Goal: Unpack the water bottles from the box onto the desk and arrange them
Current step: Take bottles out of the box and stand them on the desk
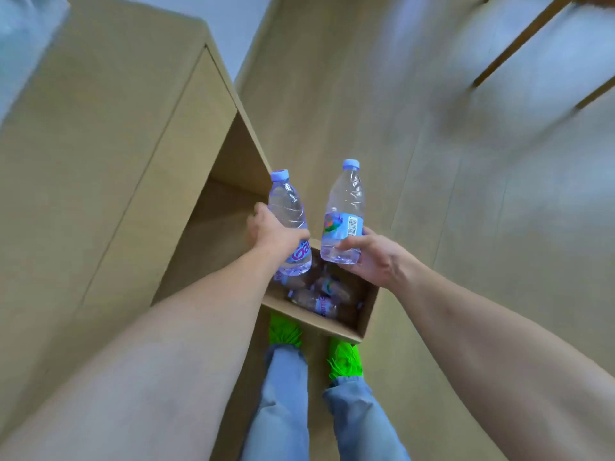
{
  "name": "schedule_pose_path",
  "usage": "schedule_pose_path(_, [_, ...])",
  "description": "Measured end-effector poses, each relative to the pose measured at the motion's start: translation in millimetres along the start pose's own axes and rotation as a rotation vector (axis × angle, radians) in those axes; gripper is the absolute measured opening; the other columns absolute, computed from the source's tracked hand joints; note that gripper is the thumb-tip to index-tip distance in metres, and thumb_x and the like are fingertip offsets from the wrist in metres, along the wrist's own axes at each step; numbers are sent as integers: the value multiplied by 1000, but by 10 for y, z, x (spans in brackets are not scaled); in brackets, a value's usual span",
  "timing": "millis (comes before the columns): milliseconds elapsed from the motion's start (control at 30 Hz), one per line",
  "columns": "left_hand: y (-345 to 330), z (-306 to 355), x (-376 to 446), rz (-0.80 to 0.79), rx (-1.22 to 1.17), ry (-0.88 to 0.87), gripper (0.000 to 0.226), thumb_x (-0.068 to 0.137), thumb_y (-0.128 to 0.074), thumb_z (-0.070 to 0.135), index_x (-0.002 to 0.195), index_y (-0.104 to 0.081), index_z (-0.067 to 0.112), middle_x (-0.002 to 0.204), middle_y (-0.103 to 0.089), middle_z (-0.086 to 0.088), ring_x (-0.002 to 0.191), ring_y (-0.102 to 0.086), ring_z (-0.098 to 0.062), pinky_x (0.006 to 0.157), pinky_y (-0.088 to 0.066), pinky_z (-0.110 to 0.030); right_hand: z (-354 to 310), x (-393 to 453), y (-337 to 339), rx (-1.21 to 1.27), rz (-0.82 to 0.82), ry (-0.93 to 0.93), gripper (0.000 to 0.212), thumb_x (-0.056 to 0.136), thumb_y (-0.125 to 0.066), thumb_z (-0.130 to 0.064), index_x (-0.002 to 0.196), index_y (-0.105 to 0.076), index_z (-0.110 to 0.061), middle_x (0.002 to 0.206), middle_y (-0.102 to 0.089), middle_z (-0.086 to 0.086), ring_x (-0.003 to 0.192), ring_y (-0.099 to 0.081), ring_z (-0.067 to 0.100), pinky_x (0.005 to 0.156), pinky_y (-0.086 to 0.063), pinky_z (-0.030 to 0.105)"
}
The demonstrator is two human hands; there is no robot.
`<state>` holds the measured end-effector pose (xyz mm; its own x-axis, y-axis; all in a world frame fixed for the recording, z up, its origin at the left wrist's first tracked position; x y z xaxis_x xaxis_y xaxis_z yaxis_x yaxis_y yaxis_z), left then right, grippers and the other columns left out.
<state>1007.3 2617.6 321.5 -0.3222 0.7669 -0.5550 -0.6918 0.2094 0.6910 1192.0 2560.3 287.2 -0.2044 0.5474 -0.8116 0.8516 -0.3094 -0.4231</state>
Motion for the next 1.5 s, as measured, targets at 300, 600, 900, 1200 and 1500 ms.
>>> schedule_pose_path(300, [1711,1401,-1187,237,-97,-263,82,48,-87,38,114,-44,18,109,-53,-3,94,-59,-24,77,-51,-34,-1541,-1673,-1094,-83,-316,327,82,65,-58,26,136,-49,-14,127,-65,20,115,-65,37,105,-44,55])
schedule_pose_path(600, [3458,1581,-2390,582,-184,-462,77,46,-81,42,108,-46,17,104,-56,-4,88,-55,-23,71,-46,-32,-1972,-3144,-2515,-208,-600,509,20,83,-74,-13,101,-69,-7,97,-67,14,94,-65,33,102,-47,56])
schedule_pose_path(900, [4838,545,-3290,890,-219,-396,81,44,-87,40,105,-41,16,100,-47,-2,84,-48,-20,68,-38,-28,-1265,-3823,-3867,-575,-666,601,19,78,-77,-7,96,-73,-1,97,-69,24,89,-67,39,88,-52,60])
schedule_pose_path(1200, [5705,-1049,-3991,1002,-274,-244,93,43,-87,48,119,-37,28,101,-59,5,88,-59,-24,75,-50,-32,25,-4302,-5073,-586,-814,612,33,72,-76,5,88,-52,-11,83,-60,14,76,-65,30,69,-57,48])
schedule_pose_path(1500, [6006,-2215,-4187,1072,-442,-205,85,63,-76,59,131,-35,27,114,-61,1,101,-60,-25,88,-52,-41,1134,-4250,-5616,-635,-801,615,44,71,-85,-2,99,-53,-14,91,-67,5,84,-71,26,68,-61,42])
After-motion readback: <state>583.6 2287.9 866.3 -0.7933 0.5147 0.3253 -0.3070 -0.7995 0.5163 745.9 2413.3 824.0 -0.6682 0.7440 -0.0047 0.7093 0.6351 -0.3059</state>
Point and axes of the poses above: each hand's wrist, its own x-axis towards the middle knuckle, its own y-axis out of the back of the hand, z = x × y, the point moved 4 cm from there along x, towards the middle knuckle
